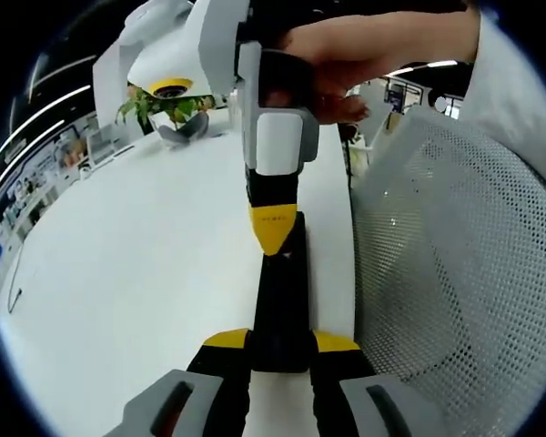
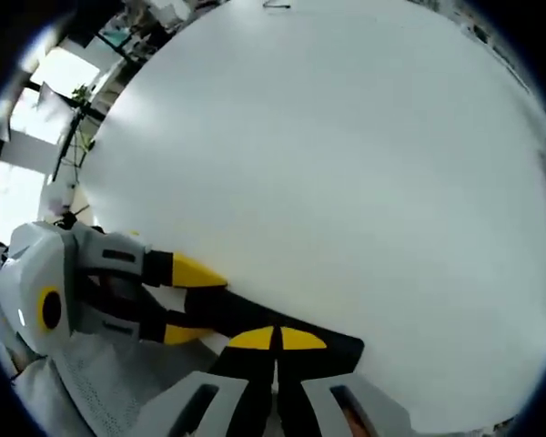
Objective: Press the specified remote control buttons in sequence, fully releasing each button before pressing the next.
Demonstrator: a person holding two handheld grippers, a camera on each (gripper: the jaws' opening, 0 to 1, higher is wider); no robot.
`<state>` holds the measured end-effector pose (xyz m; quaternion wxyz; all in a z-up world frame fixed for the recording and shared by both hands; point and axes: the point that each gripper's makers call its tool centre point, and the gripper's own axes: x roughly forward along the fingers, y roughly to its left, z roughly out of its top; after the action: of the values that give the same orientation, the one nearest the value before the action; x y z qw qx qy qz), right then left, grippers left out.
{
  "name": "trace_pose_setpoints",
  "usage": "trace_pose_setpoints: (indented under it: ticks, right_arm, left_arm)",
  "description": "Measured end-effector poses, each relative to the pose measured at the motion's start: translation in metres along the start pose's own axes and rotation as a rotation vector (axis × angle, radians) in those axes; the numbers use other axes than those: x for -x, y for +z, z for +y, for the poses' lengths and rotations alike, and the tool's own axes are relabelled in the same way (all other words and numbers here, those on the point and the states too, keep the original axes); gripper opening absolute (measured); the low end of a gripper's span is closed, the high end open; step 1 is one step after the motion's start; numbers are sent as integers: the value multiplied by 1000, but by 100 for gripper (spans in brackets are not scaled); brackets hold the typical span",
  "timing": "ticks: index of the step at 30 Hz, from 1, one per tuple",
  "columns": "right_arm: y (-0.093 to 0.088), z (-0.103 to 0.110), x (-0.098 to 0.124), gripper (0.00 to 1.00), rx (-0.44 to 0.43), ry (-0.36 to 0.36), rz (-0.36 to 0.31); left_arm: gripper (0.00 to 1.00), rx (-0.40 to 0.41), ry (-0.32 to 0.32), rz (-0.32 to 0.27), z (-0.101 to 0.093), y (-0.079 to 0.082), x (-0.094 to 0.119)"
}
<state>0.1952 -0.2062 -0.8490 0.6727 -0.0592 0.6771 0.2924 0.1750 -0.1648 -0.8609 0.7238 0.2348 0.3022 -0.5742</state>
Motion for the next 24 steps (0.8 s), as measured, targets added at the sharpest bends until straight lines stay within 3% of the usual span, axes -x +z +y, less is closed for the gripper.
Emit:
trace_pose_setpoints:
  ticks: [24]
  right_arm:
    - [-9, 4, -8, 0, 0, 6, 22]
  left_arm:
    - [24, 4, 3, -6, 0, 0, 0]
